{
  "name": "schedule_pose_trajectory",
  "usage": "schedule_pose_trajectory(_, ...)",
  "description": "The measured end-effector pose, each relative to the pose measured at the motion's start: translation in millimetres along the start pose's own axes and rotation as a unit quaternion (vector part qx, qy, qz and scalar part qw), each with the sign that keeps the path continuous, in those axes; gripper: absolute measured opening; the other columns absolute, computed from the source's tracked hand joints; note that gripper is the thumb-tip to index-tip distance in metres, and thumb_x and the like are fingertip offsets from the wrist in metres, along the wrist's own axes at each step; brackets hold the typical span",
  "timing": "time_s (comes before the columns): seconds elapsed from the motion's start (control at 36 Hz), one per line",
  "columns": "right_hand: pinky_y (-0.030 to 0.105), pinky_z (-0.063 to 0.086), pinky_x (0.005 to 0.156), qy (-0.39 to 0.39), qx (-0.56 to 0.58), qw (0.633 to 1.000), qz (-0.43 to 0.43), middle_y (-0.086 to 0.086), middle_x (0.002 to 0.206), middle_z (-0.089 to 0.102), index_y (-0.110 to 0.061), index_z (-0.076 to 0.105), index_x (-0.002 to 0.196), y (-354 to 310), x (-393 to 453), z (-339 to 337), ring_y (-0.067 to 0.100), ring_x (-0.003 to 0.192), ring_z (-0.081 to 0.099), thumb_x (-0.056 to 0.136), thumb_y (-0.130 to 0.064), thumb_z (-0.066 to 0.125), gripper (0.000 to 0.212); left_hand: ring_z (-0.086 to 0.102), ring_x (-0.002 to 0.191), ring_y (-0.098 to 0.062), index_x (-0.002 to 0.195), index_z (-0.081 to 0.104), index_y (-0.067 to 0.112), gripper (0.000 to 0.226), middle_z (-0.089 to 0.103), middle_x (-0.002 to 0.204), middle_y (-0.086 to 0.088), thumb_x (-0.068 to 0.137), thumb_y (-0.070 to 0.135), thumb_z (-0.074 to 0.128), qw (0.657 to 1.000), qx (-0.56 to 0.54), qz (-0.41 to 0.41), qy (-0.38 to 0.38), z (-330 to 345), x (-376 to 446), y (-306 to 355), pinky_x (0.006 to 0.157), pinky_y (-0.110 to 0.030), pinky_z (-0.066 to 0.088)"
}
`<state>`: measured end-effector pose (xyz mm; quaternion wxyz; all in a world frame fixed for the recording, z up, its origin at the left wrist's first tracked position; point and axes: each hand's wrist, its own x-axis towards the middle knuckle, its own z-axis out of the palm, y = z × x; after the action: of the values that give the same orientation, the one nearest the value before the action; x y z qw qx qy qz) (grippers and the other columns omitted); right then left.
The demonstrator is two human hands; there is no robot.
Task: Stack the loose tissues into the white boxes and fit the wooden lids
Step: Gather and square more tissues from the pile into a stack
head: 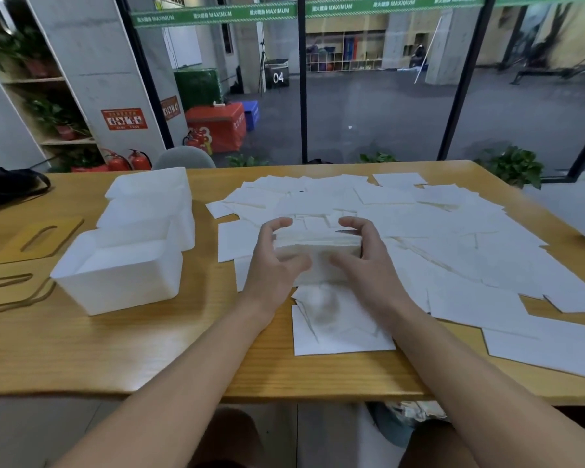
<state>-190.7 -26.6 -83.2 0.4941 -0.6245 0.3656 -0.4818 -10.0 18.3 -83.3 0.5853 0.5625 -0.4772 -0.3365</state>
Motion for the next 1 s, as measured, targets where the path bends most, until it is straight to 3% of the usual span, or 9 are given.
schedule_pose_trajectory(0.06,0.009,0.052,0.074,0.024,-0.007,1.0,0.009,-0.01,0.12,0.065,-0.041,0.055,0.136,-2.0,-0.7,3.4,-0.008,0.094,0.066,0.095,-0.038,0.077,0.047,0.067,0.091,0.004,0.127,0.056,0.058,0.064,0.063,0.13,0.007,0.077,0.024,0.078,1.0,0.013,0.001,0.004,1.6,-3.3,-2.0,0.075,-0.024,0.058)
schedule_pose_trajectory(0.17,0.001,0.042,0.063,0.107,-0.044,0.993,0.023,-0.013,0.106,0.058,-0.038,0.056,0.132,-3.4,1.4,14.3,-0.018,0.08,0.057,0.099,-0.063,0.069,0.043,0.065,0.065,0.007,0.127,0.053,0.056,0.066,0.061,0.121,0.005,0.084,0.012,0.076,1.0,0.0,-0.006,0.022,0.5,-3.7,-4.7,0.057,-0.013,0.052)
schedule_pose_trajectory(0.31,0.017,0.048,0.071,0.129,-0.019,0.991,0.028,-0.019,0.119,0.065,-0.036,0.061,0.126,-6.2,4.7,31.2,-0.016,0.089,0.059,0.104,-0.057,0.061,0.03,0.056,0.056,-0.006,0.127,0.054,0.049,0.062,0.071,0.086,0.017,0.087,0.005,0.071,0.999,0.012,0.004,0.029,-2.4,-6.9,0.5,0.052,-0.023,0.052)
schedule_pose_trajectory(0.39,0.025,0.047,0.079,0.116,-0.026,0.993,0.025,-0.023,0.123,0.064,-0.04,0.061,0.123,-9.8,3.7,36.9,-0.012,0.095,0.06,0.105,-0.055,0.06,0.024,0.057,0.061,-0.005,0.129,0.055,0.048,0.06,0.067,0.082,0.022,0.089,0.005,0.071,0.998,0.023,0.016,0.054,-11.5,-13.9,4.1,0.057,-0.025,0.054)
schedule_pose_trajectory(0.47,0.027,0.049,0.083,0.103,-0.017,0.994,0.034,-0.024,0.124,0.064,-0.047,0.06,0.121,-13.5,-0.8,43.9,-0.009,0.101,0.06,0.104,-0.056,0.058,0.019,0.055,0.066,-0.001,0.133,0.054,0.05,0.062,0.058,0.103,0.003,0.09,0.01,0.074,0.997,0.032,0.039,0.063,-23.3,-23.6,8.2,0.061,-0.019,0.054)
schedule_pose_trajectory(0.61,0.026,0.046,0.076,0.088,-0.028,0.995,0.028,-0.014,0.106,0.066,-0.047,0.059,0.123,-8.3,-15.8,50.3,-0.008,0.086,0.062,0.105,-0.05,0.059,0.018,0.062,0.117,0.001,0.14,0.046,0.059,0.072,0.063,0.131,0.013,0.089,0.022,0.081,0.995,0.064,0.046,0.055,-44.9,-41.5,4.5,0.087,-0.014,0.052)
schedule_pose_trajectory(0.69,0.028,0.045,0.073,0.086,-0.04,0.995,0.036,0.004,0.101,0.062,-0.046,0.059,0.123,-1.8,-25.5,54.7,-0.006,0.074,0.057,0.107,-0.048,0.056,0.017,0.054,0.123,0.011,0.142,0.044,0.06,0.078,0.057,0.139,0.012,0.087,0.023,0.083,0.997,0.052,0.014,0.046,-50.0,-51.5,-2.1,0.09,-0.015,0.049)
schedule_pose_trajectory(0.81,0.026,0.045,0.078,0.094,-0.03,0.995,0.023,-0.017,0.109,0.065,-0.045,0.06,0.123,-8.4,-30.5,66.1,-0.007,0.094,0.061,0.104,-0.052,0.054,0.021,0.05,0.106,0.032,0.144,0.048,0.052,0.077,0.06,0.124,0.027,0.084,0.017,0.081,0.998,0.012,0.012,0.061,-46.0,-57.6,-3.1,0.078,0.004,0.044)
schedule_pose_trajectory(1.0,0.029,0.043,0.074,0.116,-0.022,0.993,0.023,-0.002,0.104,0.069,-0.043,0.062,0.121,-12.4,-33.8,65.7,-0.005,0.079,0.06,0.104,-0.034,0.051,0.023,0.04,0.128,0.018,0.131,0.049,0.062,0.07,0.047,0.138,0.021,0.078,0.025,0.075,0.997,0.012,-0.019,0.079,-48.1,-67.0,0.2,0.093,-0.022,0.042)
